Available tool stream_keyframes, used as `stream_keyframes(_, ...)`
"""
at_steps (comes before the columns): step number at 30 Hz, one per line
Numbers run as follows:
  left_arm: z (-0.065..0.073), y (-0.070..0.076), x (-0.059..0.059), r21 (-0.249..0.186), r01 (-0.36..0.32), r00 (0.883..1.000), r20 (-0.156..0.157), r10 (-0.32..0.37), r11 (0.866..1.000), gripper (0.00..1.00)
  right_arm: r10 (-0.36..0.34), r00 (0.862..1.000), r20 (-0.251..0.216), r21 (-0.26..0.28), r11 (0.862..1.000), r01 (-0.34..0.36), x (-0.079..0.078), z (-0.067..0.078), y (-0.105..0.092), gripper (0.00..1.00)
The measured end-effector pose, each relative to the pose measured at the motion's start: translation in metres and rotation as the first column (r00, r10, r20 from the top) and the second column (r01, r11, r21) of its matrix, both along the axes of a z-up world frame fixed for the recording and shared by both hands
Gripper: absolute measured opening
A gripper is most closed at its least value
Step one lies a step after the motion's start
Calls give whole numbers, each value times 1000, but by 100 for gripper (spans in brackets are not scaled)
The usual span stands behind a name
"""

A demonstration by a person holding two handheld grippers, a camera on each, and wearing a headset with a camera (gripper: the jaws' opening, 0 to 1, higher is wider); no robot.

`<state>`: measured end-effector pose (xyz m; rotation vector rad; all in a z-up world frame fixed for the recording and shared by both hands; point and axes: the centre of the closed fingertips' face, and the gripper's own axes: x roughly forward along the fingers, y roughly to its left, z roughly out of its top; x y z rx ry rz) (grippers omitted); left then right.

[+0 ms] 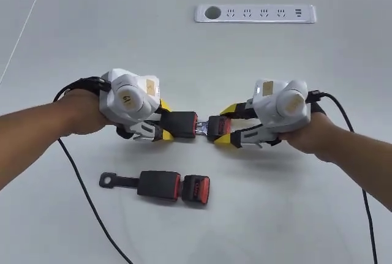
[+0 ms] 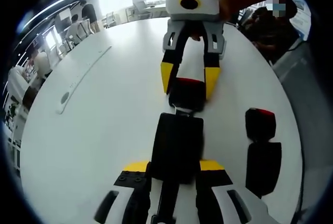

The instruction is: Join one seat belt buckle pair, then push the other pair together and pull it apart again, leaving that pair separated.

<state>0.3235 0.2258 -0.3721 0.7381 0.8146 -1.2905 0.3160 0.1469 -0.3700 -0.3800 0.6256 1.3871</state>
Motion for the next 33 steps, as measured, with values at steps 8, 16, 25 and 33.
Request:
stream_keyframes(8, -1, 0, 0, -5, 28, 1000, -1, -28, 1000, 33, -8, 1000, -17, 8, 1000, 8, 0, 0, 4, 33)
stream_keyframes(16, 0, -1, -1, 9, 54, 999, 0, -54, 999, 33, -19, 999, -35, 31, 999, 20, -3, 5, 19, 33)
stream_keyframes(25, 3, -4, -4, 30, 83, 997, -3, -83, 996, 33, -31, 999, -35, 15, 999, 32, -1, 4, 22, 32)
stream_keyframes(33, 4, -5, -5, 31, 94, 996, -5, -93, 995, 33, -26, 999, -38, 1, 1000, 26, 0, 3, 22, 33)
